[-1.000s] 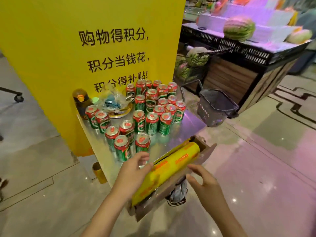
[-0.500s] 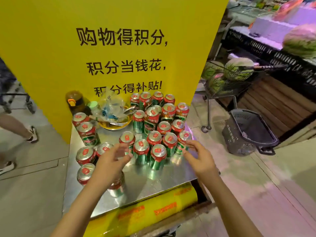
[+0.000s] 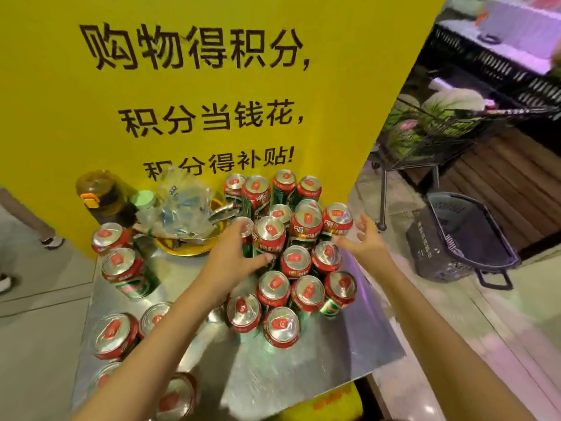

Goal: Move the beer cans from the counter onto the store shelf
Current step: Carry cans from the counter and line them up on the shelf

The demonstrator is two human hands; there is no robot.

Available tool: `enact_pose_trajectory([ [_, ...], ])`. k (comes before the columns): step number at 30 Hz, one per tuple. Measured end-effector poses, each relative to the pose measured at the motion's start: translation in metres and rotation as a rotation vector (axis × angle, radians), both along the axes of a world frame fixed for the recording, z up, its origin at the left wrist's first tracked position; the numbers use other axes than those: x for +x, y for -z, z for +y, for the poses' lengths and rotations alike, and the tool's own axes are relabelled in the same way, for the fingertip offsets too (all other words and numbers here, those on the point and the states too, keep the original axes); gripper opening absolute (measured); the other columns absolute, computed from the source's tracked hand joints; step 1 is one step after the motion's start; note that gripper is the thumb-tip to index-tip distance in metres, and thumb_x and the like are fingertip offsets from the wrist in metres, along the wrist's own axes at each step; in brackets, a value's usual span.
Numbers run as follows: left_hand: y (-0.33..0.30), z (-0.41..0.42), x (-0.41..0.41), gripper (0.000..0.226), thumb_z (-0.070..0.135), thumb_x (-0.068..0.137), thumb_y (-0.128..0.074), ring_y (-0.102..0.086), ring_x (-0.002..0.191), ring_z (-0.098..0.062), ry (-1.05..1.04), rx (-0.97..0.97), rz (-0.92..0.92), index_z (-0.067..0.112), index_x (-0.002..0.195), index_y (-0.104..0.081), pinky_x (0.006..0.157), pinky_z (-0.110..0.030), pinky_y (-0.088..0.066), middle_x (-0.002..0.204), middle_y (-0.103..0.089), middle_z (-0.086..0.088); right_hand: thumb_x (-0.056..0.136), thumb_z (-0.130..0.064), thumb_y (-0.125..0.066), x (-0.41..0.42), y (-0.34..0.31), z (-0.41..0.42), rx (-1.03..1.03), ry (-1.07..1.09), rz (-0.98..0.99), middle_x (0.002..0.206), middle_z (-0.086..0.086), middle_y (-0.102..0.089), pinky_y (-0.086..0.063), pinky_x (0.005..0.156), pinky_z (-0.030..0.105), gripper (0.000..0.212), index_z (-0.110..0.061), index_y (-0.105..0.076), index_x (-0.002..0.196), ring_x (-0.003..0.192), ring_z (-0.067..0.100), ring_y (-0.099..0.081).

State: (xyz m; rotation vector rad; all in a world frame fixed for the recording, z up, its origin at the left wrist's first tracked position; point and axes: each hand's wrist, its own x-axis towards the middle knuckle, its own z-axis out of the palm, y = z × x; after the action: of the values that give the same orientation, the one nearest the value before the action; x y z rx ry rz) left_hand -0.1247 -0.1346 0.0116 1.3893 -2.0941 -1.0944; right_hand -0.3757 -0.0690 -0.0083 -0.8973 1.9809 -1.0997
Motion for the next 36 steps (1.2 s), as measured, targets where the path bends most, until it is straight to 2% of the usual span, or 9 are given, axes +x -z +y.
enact_pose_trajectory([
  [5,0.013,-0.026,-0.024,0.086,0.028,0.072,-0.079,-0.039,0.127,-0.015,0.116,0.002,0.014,0.012,0.141,-0.03,0.09,-0.015,-0.026,0.137,-0.043,-0.002,0.076,-0.001,-0.074,-0.008,0.008,-0.033,-0.066,-0.025,-0.125,0.12,-0.004,-0.05,-0.05,0.073,0.015,0.082,-0.01,-0.026,0.142,0.104,0.011,-0.054],
  [8,0.022,-0.034,-0.029,0.085,0.026,0.069,-0.082,-0.046,0.12,-0.011,0.152,0.009,0.016,0.015,0.138,-0.034,0.089,-0.016,-0.031,0.127,-0.048,0.006,0.069,-0.01,-0.082,-0.016,0.024,-0.035,-0.068,-0.051,-0.102,0.118,0.004,-0.064,-0.054,0.089,0.035,0.068,-0.011,-0.048,0.128,0.106,0.02,-0.063],
  [12,0.029,-0.039,-0.028,0.077,0.024,0.068,-0.082,-0.047,0.103,-0.002,0.157,-0.021,0.02,0.02,0.131,-0.039,0.082,-0.017,-0.036,0.118,-0.053,0.01,0.069,-0.002,-0.079,-0.02,0.032,-0.034,-0.087,-0.056,-0.065,0.114,0.004,-0.067,-0.051,0.09,0.027,0.061,-0.013,-0.055,0.123,0.102,0.013,-0.064],
  [15,0.029,-0.039,-0.028,0.072,0.026,0.065,-0.084,-0.048,0.097,0.0,0.113,-0.044,0.045,0.023,0.126,-0.046,0.073,-0.004,-0.034,0.105,-0.052,0.019,0.068,-0.002,-0.08,-0.019,0.033,-0.034,-0.11,-0.035,-0.024,0.109,0.002,-0.068,-0.051,0.077,0.01,0.06,-0.013,-0.057,0.121,0.096,0.005,-0.064],
  [20,0.025,-0.037,-0.027,0.07,0.028,0.061,-0.086,-0.049,0.091,0.001,0.07,-0.077,0.052,0.023,0.121,-0.05,0.069,0.005,-0.032,0.098,-0.053,0.021,0.064,-0.001,-0.082,-0.021,0.029,-0.025,-0.158,0.022,0.018,0.106,0.002,-0.069,-0.05,0.077,0.009,0.06,-0.01,-0.059,0.118,0.093,0.005,-0.064],
  [24,0.013,-0.031,-0.022,0.064,0.027,0.061,-0.086,-0.057,0.091,0.001,0.03,-0.1,0.138,0.028,0.115,-0.052,0.074,-0.001,-0.036,0.099,-0.059,0.021,0.063,-0.005,-0.084,-0.03,0.015,-0.01,-0.192,0.023,0.037,0.107,-0.001,-0.069,-0.05,0.085,0.021,0.061,-0.015,-0.059,0.118,0.097,0.008,-0.064],
  [28,-0.014,-0.021,-0.017,0.066,0.025,0.062,-0.085,-0.059,0.091,0.004,-0.021,-0.125,0.206,0.026,0.119,-0.051,0.073,-0.002,-0.04,0.1,-0.061,0.019,0.062,-0.003,-0.083,-0.035,-0.008,0.007,-0.247,0.004,0.058,0.1,-0.009,-0.07,-0.05,0.082,0.017,0.058,-0.019,-0.062,0.114,0.092,0.003,-0.065],
  [33,-0.052,-0.002,-0.005,0.076,0.038,0.058,-0.085,-0.058,0.106,-0.006,-0.096,-0.161,0.356,0.029,0.124,-0.048,0.093,-0.031,-0.049,0.116,-0.061,0.011,0.064,0.001,-0.081,-0.037,-0.045,0.029,-0.375,0.001,-0.063,0.101,-0.003,-0.07,-0.051,0.077,0.018,0.058,-0.014,-0.059,0.115,0.089,0.003,-0.067],
  [36,-0.077,0.017,0.003,0.066,0.036,0.059,-0.085,-0.058,0.101,0.001,-0.158,-0.184,0.457,0.032,0.116,-0.052,0.09,-0.026,-0.049,0.107,-0.061,0.02,0.058,-0.011,-0.082,-0.032,-0.073,0.042,-0.456,-0.039,-0.047,0.095,-0.007,-0.073,-0.053,0.081,0.026,0.053,-0.025,-0.063,0.105,0.09,0.01,-0.068],
])
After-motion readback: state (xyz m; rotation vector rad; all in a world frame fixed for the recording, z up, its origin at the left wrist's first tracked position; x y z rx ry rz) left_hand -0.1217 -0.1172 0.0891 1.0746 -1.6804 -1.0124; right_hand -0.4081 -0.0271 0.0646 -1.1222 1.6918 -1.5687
